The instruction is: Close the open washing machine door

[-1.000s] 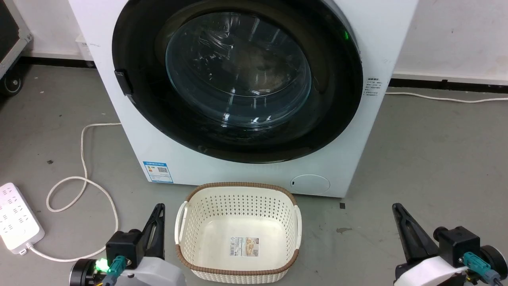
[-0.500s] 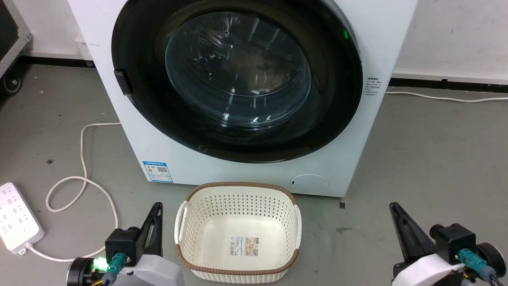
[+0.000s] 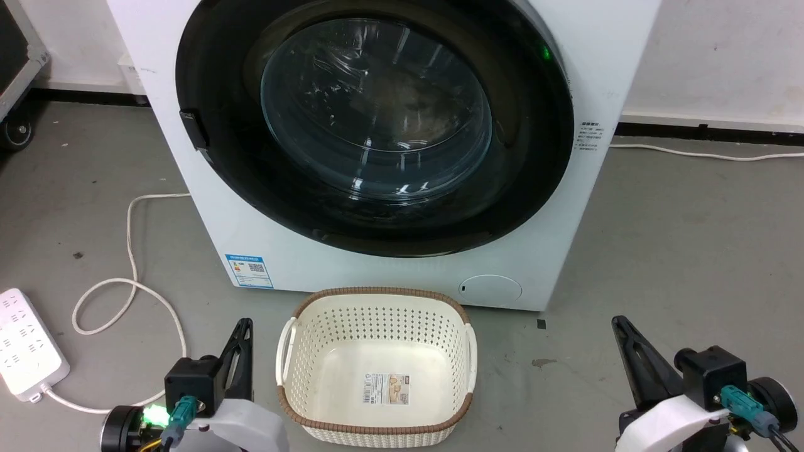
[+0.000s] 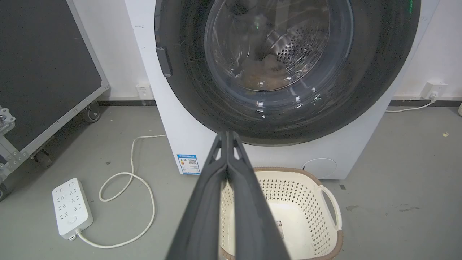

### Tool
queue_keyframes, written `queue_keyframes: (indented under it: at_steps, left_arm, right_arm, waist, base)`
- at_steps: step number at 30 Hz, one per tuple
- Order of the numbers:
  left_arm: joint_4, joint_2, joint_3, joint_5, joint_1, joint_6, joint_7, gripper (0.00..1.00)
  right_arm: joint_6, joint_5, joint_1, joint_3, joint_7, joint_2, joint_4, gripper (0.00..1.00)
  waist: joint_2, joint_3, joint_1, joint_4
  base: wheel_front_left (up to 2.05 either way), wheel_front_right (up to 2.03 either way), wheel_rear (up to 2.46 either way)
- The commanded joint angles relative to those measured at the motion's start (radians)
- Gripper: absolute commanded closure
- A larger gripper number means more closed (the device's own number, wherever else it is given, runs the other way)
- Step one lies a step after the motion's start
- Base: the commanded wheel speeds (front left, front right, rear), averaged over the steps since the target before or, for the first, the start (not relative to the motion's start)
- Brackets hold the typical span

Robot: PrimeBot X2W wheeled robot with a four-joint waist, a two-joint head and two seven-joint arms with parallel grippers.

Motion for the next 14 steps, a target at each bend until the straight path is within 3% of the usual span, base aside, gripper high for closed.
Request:
queue_keyframes:
  at_steps: [1, 14]
  left_arm:
    - [-0.007, 0.001, 0.004, 0.007, -0.015, 0.008, 0.007, 1.00]
    - [-0.011, 0.001, 0.006, 0.010, -0.015, 0.010, 0.014, 1.00]
  right_arm:
    - [-0.001, -0.006, -0.013, 0.002, 0.004, 0.006, -0.009, 1.00]
    - [-0.001, -0.008, -0.014, 0.004, 0.011, 0.006, -0.012, 1.00]
  waist:
    - [0.0000, 0.000, 0.0000, 0.000]
    - [0.0000, 0.000, 0.0000, 0.000]
  base:
    - [0.00, 0.00, 0.00]
    - [0.00, 0.00, 0.00]
